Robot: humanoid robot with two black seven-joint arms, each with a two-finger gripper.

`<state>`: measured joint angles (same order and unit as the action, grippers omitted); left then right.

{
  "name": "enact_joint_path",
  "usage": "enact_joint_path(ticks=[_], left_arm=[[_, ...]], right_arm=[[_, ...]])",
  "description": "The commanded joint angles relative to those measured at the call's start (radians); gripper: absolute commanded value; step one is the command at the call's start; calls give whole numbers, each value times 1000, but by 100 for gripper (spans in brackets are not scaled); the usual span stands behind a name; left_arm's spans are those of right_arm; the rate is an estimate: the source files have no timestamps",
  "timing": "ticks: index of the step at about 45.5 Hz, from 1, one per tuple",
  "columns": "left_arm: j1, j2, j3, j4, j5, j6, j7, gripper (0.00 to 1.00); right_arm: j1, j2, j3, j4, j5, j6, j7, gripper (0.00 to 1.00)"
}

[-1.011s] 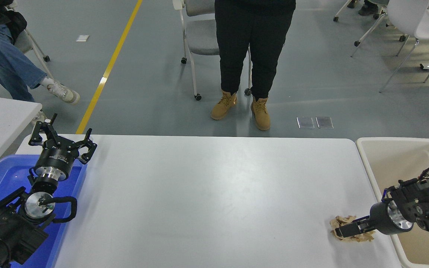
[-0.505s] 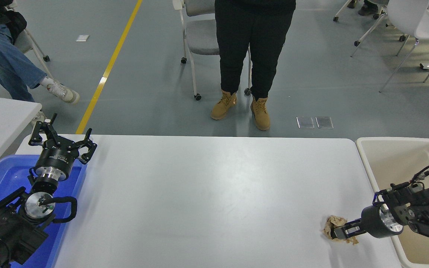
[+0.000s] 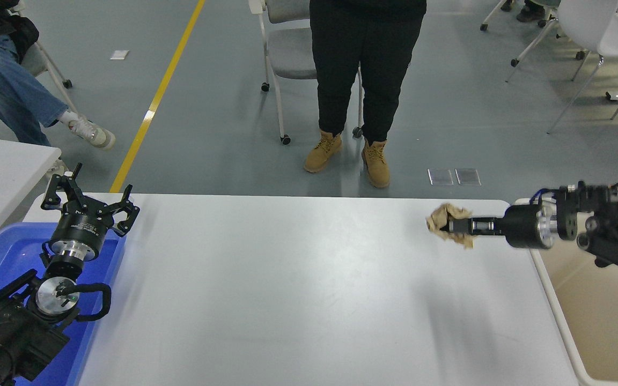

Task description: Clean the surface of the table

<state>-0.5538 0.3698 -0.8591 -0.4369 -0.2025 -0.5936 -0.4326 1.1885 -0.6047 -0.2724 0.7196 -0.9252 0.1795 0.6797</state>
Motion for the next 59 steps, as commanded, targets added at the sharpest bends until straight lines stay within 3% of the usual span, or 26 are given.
enact_joint_path(ticks=[1, 19, 33, 42, 51, 59], left_arm=[[0, 0, 0, 0, 0, 0, 0, 100], [0, 0, 0, 1, 0, 0, 0, 100], [0, 0, 0, 0, 0, 0, 0, 100], [0, 0, 0, 1, 0, 0, 0, 100], [0, 0, 0, 0, 0, 0, 0, 100], [0, 0, 0, 0, 0, 0, 0, 100]], right_arm=[[37, 8, 73, -236, 287, 12, 1, 0], [-116, 26, 82, -563, 440, 31, -46, 0], [-245, 31, 94, -681, 556, 18, -258, 0], [-294, 33, 93, -683, 559, -37, -394, 0], [-314, 37, 81, -683, 548, -51, -592, 0], [-336, 54, 65, -681, 531, -51, -684, 0]])
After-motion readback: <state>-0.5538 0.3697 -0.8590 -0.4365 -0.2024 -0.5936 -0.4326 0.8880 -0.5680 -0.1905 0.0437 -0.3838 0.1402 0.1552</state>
